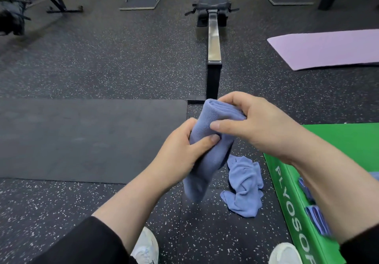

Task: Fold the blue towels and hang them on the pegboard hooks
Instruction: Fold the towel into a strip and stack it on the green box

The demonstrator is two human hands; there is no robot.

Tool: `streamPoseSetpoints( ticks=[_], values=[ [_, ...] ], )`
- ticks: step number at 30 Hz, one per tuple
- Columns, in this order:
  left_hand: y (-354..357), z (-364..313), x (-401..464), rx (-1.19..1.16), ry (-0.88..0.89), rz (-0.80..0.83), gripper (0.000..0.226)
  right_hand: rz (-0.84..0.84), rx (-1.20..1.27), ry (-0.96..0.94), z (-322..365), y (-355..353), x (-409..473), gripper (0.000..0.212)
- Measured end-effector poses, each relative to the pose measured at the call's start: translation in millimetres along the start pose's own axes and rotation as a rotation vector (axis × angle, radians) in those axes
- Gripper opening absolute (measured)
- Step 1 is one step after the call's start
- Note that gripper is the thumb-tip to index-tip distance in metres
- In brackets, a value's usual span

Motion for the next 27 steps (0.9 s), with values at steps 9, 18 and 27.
streamPoseSetpoints(
  ticks=[9, 18, 27],
  values=[
    [1.9, 12.0, -6.9, 0.055, -0.040, 0.011, 0.024, -0.194, -0.182, -0.050, 1.9, -23.0, 5.2, 0.010],
    [4.5, 52.1, -20.8, 0.087, -0.234, 0.279, 0.026, -0.345, -0.111, 0.036, -15.3, -49.2, -0.9, 0.010],
    [-22.8, 78.7, -26.8, 0.292, -0.273, 0.200, 0.043, -0.444, 0.113, 0.213, -67.1, -65.6, -28.7, 0.014]
  ],
)
Point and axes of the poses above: each hand's wrist, its own x-axis towards the middle knuckle, its own y-axis out of the palm, z = x × y, the point moved 10 cm from there along x, towards the middle knuckle, and after that the axes turned 14 degrees about -y, right-handed, at the moved point
